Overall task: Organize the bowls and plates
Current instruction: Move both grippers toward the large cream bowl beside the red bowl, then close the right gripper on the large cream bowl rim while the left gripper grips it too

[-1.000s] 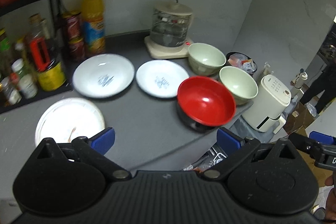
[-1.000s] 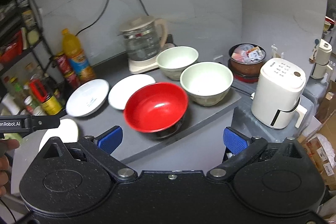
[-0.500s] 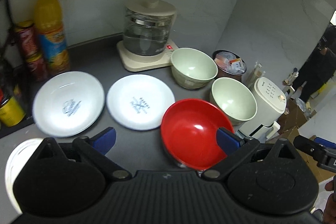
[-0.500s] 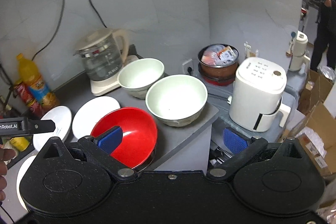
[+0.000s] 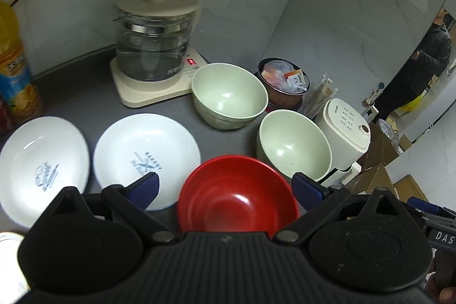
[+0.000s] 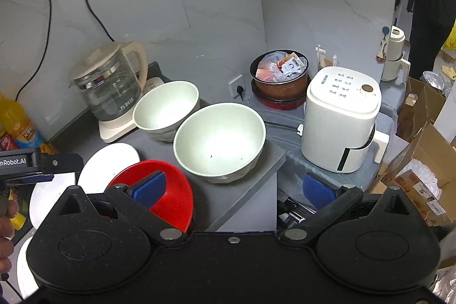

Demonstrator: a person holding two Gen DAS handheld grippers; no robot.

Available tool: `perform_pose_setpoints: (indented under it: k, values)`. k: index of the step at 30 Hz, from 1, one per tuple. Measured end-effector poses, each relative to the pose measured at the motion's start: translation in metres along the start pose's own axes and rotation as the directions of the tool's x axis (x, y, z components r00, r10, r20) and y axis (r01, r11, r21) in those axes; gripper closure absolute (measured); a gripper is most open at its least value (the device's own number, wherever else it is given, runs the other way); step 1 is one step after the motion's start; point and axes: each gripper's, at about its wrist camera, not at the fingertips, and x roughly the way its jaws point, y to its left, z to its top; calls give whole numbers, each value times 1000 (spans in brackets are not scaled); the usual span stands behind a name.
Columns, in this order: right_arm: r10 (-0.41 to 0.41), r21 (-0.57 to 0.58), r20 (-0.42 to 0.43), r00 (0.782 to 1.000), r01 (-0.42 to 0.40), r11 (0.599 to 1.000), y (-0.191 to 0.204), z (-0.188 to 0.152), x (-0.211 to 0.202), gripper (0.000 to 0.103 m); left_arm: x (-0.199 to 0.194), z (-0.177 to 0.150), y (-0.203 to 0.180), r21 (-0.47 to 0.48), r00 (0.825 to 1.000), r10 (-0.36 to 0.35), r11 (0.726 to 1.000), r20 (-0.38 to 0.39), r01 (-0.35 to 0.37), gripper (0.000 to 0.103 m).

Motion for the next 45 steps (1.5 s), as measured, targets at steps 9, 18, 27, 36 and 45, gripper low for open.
perform_pose_setpoints:
  k: [9, 18, 27, 36, 45]
  values:
    - [26, 8, -32, 999, -26, 1000, -17, 17, 35, 1, 38, 17, -17, 15, 999, 2, 1000, -47, -2, 12]
    - [68, 15, -91, 994, -67, 998, -41, 39, 79, 16, 80, 39, -35, -31, 996, 12, 999, -94, -15, 28]
    - [116, 33, -174, 978, -112, 993, -61, 46, 125, 27, 129, 52, -49, -80, 988, 33, 996, -154, -45, 49]
    - [151, 7, -277, 949, -156, 988, -60, 48, 173, 41, 174, 52, -47, -151, 973, 50, 985, -226, -86, 67]
    - [186, 20, -358, 915, -191, 981, -64, 44, 210, 72, 219, 52, -51, -173, 952, 67, 977, -299, -123, 89]
